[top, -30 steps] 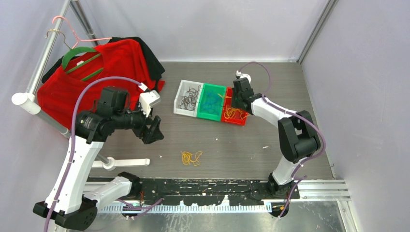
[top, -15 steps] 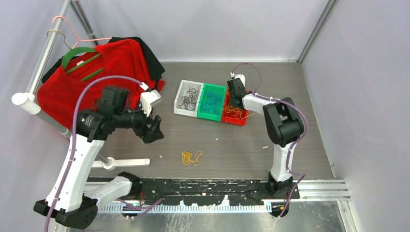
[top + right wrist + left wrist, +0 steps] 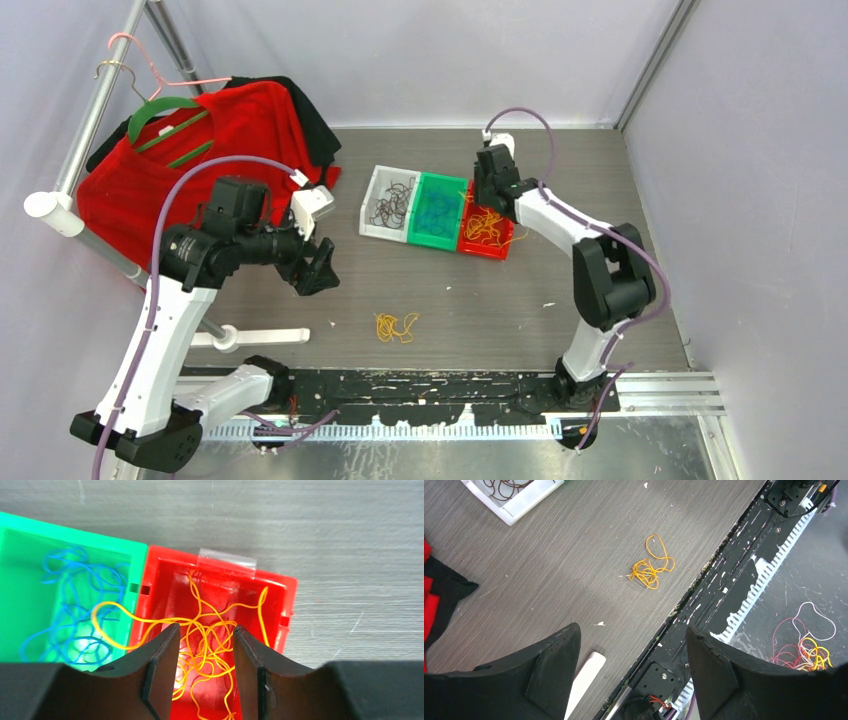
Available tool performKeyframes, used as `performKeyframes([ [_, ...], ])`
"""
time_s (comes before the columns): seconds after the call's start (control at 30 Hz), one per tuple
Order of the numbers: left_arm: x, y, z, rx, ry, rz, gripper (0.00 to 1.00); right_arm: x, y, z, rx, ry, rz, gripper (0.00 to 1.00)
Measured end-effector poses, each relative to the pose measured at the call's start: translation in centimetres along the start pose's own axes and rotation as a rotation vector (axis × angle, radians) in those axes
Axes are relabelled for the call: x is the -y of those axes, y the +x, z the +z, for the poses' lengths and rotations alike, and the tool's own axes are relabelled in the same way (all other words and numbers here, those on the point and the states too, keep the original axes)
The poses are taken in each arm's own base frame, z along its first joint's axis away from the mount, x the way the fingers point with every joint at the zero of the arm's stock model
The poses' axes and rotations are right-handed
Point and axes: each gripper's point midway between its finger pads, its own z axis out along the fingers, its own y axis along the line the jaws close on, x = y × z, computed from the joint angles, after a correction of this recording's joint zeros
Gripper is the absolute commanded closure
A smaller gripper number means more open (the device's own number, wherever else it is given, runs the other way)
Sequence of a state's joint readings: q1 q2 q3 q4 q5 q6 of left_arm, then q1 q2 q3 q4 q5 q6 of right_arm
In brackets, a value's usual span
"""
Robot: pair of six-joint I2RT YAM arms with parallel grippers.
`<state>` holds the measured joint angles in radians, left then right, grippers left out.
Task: Untangle the cables
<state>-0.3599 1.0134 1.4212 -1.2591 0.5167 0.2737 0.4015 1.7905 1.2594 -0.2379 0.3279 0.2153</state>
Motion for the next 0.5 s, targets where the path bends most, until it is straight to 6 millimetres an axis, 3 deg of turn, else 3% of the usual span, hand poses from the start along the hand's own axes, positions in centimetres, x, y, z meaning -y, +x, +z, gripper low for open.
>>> performKeyframes([
  [0.13, 0.0, 0.0, 0.0, 0.000, 0.000, 0.000, 0.24, 0.2, -3.4, -3.1, 0.092, -0.027, 0.033, 0.50],
  [0.23, 0.0, 0.0, 0.0, 0.000, 0.000, 0.000, 0.24, -0.1, -4.7, -3.8, 0.122, -0.052, 0.051, 0.51],
  [0.37, 0.0, 0.0, 0.0, 0.000, 0.000, 0.001, 0.24, -0.8, -4.5, -2.4, 0.095, -0.084, 0.068, 0.55],
  [0.5, 0.0, 0.0, 0.0, 0.000, 0.000, 0.002, 0.24, -1.3, -2.7, 0.4, 0.040, -0.094, 0.106, 0.68],
])
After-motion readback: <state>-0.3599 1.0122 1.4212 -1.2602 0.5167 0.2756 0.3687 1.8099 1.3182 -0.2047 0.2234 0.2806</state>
